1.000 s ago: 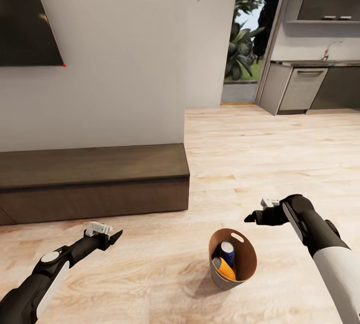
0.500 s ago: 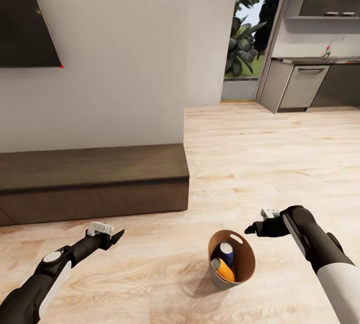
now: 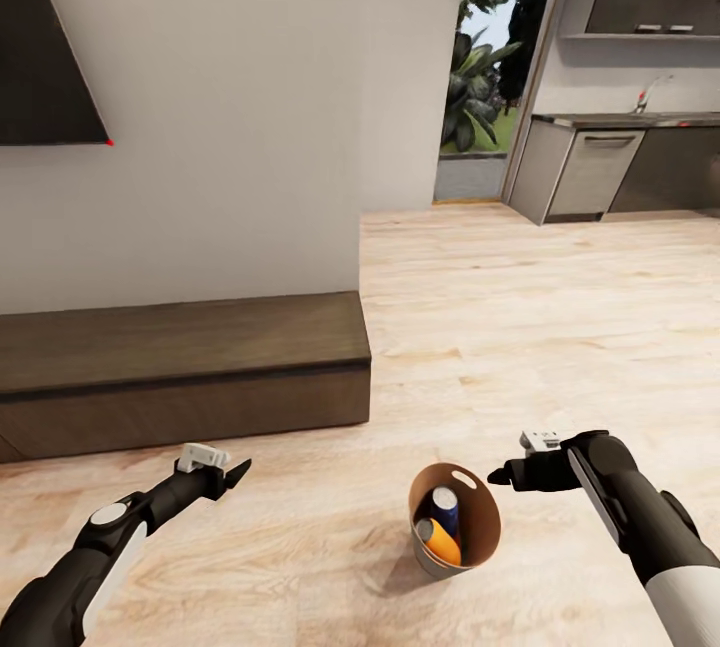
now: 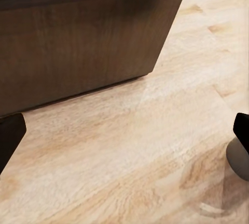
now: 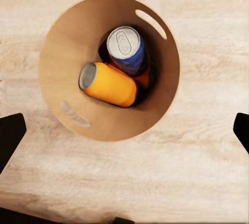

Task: Put the three can of soda from the living room inside the tash can in the kitchen.

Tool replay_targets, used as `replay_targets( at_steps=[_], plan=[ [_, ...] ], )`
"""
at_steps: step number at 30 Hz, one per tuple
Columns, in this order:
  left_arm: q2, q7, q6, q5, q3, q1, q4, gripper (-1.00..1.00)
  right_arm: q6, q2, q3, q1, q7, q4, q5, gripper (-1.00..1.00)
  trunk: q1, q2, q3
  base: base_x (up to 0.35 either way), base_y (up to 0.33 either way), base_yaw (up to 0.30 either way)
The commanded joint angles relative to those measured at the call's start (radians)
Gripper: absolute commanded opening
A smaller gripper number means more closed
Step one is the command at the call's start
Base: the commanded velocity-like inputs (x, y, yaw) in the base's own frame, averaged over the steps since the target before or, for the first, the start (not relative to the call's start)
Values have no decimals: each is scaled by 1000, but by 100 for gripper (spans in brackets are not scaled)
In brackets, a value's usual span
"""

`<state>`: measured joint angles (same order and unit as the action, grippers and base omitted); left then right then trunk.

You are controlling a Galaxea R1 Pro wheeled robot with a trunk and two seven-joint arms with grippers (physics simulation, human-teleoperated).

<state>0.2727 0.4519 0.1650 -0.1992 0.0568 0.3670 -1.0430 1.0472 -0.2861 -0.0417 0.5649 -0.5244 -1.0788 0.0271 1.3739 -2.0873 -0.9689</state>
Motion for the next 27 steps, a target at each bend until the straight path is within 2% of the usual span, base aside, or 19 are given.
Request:
replay_targets(
  at_steps=[1, 13, 18, 19, 21, 24, 27],
  plan=[
    [-1, -2, -1, 0, 0, 0, 0, 100, 0, 0, 0, -3, 0, -1, 0, 100, -4, 7, 4, 0, 0, -13],
    [-13, -60, -15, -2, 0, -19, 68, 100, 0, 0, 6, -48, -5, -54, -1, 100, -50, 91, 58, 0, 0, -2],
    [-13, -92, -16, -5, -4, -79, 67, 100, 0, -1, 14, -90, -6, -84, -1, 100, -69, 126, 81, 0, 0, 0],
    [-12, -107, -19, -6, -6, -135, 67, 100, 0, -1, 23, -131, -3, -103, 2, 100, -73, 133, 85, 0, 0, 0],
    [-11, -110, -29, -5, -8, -169, 71, 100, 0, -2, 26, -157, -1, -111, 3, 100, -81, 147, 95, 0, 0, 0],
    [-11, -114, -65, -5, -9, -206, 75, 100, 0, -2, 27, -185, 0, -116, 4, 100, -92, 168, 109, 0, 0, 0],
    [-8, -125, -129, -5, -10, -254, 97, 100, -43, -1, 27, -241, 3, -118, 10, 100, -104, 189, 123, 0, 0, 0]
  ],
)
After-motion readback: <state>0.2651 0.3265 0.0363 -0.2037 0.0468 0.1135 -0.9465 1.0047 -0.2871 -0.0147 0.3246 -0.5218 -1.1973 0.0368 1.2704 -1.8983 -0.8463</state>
